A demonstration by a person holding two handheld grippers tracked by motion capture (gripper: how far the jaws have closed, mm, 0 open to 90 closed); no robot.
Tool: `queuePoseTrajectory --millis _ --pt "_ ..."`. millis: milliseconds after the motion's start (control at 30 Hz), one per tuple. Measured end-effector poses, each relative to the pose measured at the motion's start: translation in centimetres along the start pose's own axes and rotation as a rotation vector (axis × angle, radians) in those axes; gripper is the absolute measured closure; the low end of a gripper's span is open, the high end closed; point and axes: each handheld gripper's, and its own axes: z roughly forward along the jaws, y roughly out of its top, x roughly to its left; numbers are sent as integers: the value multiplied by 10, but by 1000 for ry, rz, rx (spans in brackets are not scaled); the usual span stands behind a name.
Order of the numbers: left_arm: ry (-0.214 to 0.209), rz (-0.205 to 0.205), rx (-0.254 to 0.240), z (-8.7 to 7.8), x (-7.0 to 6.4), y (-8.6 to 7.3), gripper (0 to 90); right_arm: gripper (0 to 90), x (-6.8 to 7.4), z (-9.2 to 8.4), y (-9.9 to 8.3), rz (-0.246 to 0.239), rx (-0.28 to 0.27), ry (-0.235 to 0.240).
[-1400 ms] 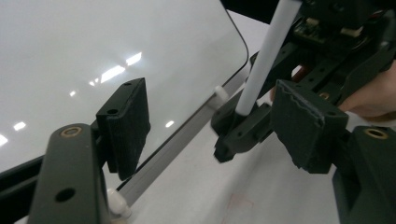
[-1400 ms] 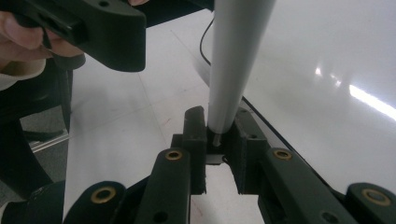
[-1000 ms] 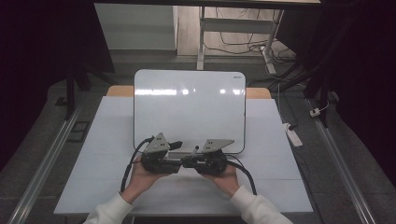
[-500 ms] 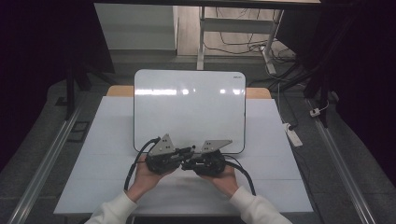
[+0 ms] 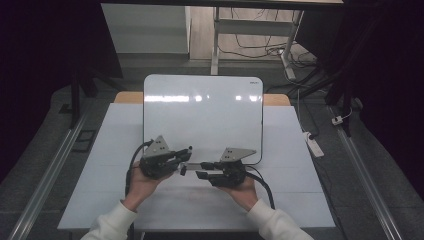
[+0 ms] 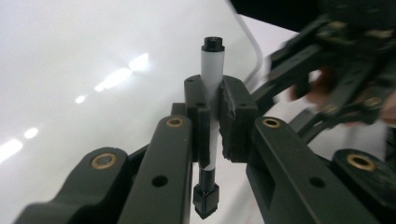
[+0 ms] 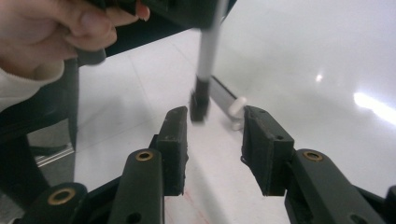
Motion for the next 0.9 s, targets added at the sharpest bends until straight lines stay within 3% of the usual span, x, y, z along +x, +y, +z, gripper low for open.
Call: queuePoseTrajectory --millis 200,467,667,900 --pt "87 -66 28 -23 30 -4 815 584 -5 -14 -5 -26 14 -65" --pt "140 -137 39 -32 57 -13 815 541 -20 -50 -21 -28 2 -198" --pt "174 -139 83 -29 65 -14 814 521 -27 -78 -37 -20 6 -270" --pt "185 -151 98 -20 76 -9 814 510 -31 -108 -55 -1 13 -344"
